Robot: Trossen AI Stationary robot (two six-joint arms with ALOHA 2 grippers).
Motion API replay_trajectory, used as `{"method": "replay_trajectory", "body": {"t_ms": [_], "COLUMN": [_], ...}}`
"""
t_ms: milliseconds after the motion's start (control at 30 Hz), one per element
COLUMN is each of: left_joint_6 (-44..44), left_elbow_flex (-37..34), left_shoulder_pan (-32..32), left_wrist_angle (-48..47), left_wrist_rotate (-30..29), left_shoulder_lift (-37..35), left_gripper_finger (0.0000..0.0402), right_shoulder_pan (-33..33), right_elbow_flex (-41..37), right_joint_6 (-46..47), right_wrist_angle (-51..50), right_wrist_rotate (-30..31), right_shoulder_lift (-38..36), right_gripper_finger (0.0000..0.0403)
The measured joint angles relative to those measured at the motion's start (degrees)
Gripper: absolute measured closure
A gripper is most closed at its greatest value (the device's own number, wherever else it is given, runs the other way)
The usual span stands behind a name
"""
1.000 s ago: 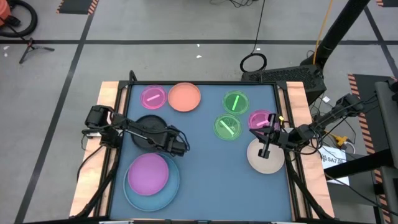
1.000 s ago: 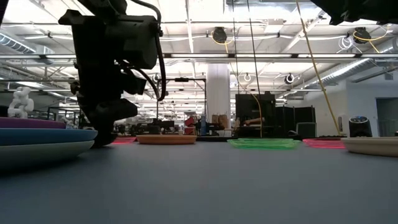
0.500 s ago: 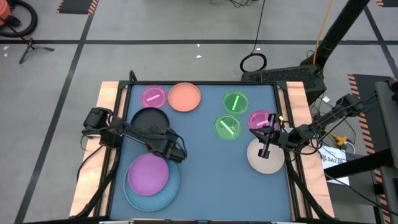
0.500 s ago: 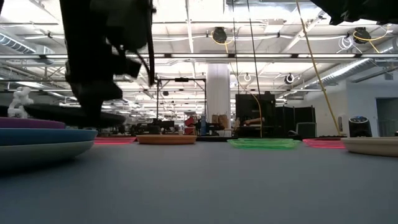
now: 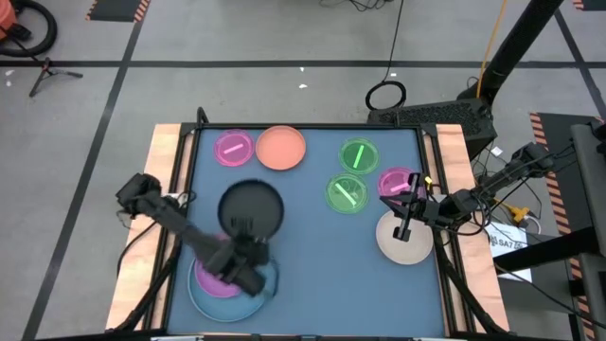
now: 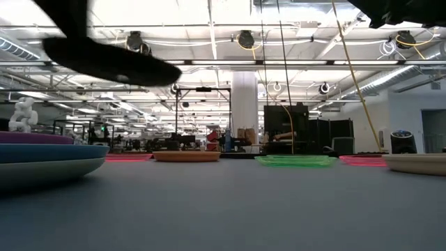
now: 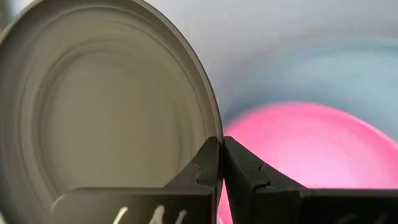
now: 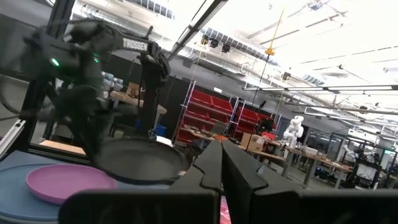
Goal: Stack plastic plates
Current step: Stack the black plate on top of the purple plate
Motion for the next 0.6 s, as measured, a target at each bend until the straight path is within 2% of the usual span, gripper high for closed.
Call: {"method": "replay_trajectory", "body": {"t_ms": [100, 200, 300, 600], "left_joint_6": [-0.5, -5.2, -8.3, -29.6], "left_elbow_flex": [0.5, 0.4, 0.4, 0.4], "left_shoulder_pan": [-4.5, -9.2, -13.6, -23.5], "left_wrist_angle": [-0.4, -0.7, -1.0, 0.5], "left_wrist_rotate": [5.3, 9.2, 9.7, 9.8], "left_shoulder_lift": [-0.8, -1.0, -0.9, -0.9], "left_gripper_finger": [0.039, 0.039, 0.0389, 0.0389], "right_shoulder_pan": [0.0, 0.0, 0.0, 0.0], "right_elbow_flex": [0.0, 0.0, 0.0, 0.0], "right_joint_6": [0.0, 0.0, 0.1, 0.4], "right_wrist_angle": [0.0, 0.0, 0.0, 0.0], "right_wrist_rotate": [0.0, 0.0, -0.1, -0.2], "right_shoulder_lift": [0.0, 0.0, 0.0, 0.0], "right_gripper_finger": [0.0402, 0.0402, 0.0402, 0.0402]}}
